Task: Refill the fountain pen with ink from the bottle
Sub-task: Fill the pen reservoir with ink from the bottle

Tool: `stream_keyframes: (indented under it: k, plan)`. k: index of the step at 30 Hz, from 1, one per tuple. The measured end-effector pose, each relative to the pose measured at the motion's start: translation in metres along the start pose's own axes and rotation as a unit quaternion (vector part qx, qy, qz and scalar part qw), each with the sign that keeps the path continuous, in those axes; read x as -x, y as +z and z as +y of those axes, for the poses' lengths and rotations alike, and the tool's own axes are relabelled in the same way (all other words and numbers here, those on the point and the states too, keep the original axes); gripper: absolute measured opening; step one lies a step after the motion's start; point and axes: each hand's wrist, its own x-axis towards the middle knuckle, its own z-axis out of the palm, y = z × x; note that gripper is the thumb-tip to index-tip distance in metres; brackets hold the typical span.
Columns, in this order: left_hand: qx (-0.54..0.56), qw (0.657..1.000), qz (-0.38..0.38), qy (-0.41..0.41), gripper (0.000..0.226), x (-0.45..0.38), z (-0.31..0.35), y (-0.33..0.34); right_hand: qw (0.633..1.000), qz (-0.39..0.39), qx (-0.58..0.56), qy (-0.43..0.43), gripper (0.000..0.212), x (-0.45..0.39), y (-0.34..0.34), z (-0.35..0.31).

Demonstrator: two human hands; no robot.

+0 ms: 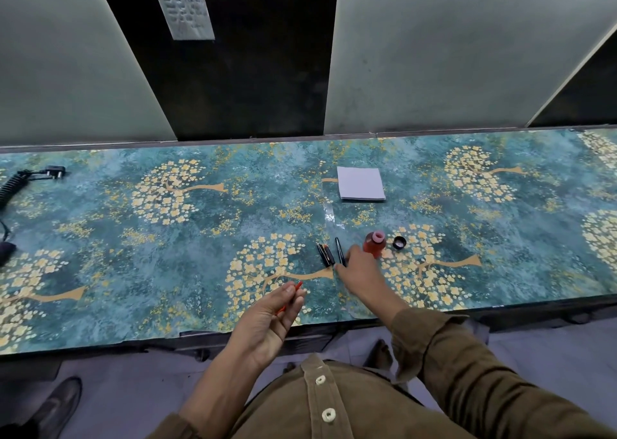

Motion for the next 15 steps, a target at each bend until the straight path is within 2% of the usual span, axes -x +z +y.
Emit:
stream_keyframes:
  k: [4, 6, 8, 11, 12, 15]
  plan:
    - [-0.001, 1.000, 0.004, -0.004, 0.011, -0.004, -0.002, -0.001, 0.998, -0.003, -0.064, 0.007, 0.023, 0.026, -0.001, 0.007]
    - [-0.010, 1.000, 0.004, -0.011, 0.010, -0.009, -0.005, 0.001, 0.994, -0.017, -0.103, -0.013, 0.011, 0.048, -0.007, 0.009]
    - [-0.025, 0.999, -0.002, -0.022, 0.010, -0.014, -0.009, 0.005, 0.983, -0.052, -0.173, -0.036, 0.009, 0.071, -0.013, 0.008]
    - [-0.054, 0.997, -0.023, -0.042, 0.016, -0.020, -0.018, 0.017, 0.919, -0.129, -0.373, -0.017, 0.009, 0.097, -0.026, 0.005]
    - [-0.063, 0.996, -0.028, -0.047, 0.019, -0.023, -0.021, 0.023, 0.897, -0.137, -0.421, -0.005, 0.009, 0.101, -0.031, 0.005]
    - [-0.094, 0.994, -0.033, -0.048, 0.022, -0.032, -0.030, 0.042, 0.869, -0.103, -0.482, 0.031, 0.008, 0.098, -0.044, 0.010]
